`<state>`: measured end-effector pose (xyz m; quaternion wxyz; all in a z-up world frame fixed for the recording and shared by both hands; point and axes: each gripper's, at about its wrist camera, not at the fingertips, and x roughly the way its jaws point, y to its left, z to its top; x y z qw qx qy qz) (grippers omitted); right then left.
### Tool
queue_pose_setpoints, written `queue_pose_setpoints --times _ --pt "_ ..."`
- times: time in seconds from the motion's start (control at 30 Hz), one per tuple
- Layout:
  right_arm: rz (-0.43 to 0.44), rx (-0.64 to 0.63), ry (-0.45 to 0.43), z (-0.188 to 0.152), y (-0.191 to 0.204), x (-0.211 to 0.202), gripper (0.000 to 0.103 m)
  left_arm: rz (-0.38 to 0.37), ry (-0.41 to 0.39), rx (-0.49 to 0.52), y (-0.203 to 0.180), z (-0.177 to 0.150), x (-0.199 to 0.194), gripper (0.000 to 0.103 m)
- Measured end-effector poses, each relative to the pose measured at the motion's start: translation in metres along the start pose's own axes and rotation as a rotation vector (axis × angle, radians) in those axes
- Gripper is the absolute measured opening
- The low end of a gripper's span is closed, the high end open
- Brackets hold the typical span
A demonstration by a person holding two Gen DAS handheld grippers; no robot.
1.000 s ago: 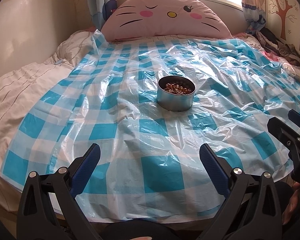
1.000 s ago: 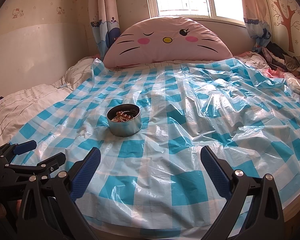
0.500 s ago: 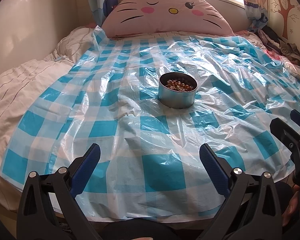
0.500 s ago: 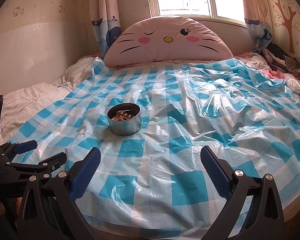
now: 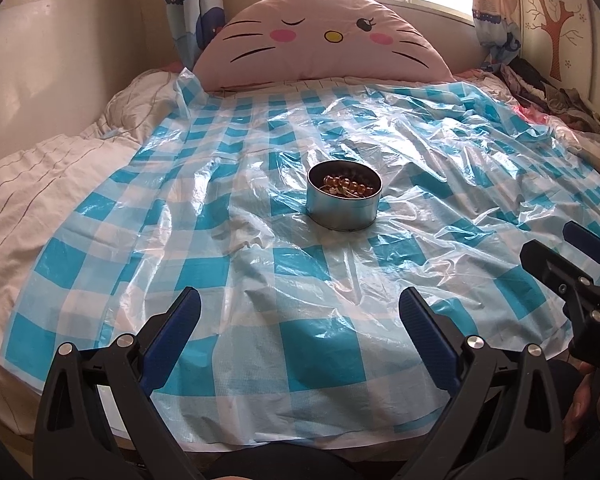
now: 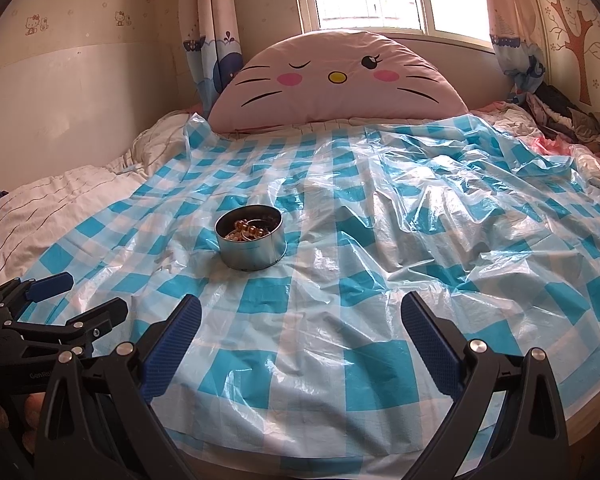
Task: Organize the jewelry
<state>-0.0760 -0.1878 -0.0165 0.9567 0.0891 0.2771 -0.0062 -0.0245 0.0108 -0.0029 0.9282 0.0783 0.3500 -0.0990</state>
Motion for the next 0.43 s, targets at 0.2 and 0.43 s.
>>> queue_pose_setpoints --times 0.2,0.43 --pt "0.004 0.006 0.003 -0.001 -0.002 0.001 0.096 0.011 0.033 0.004 -0.002 0.002 0.005 0.095" --pt "0.004 0.005 0.002 -0.002 -0.002 0.001 0.096 0.035 0.046 0.019 -0.006 -0.001 0.008 0.095"
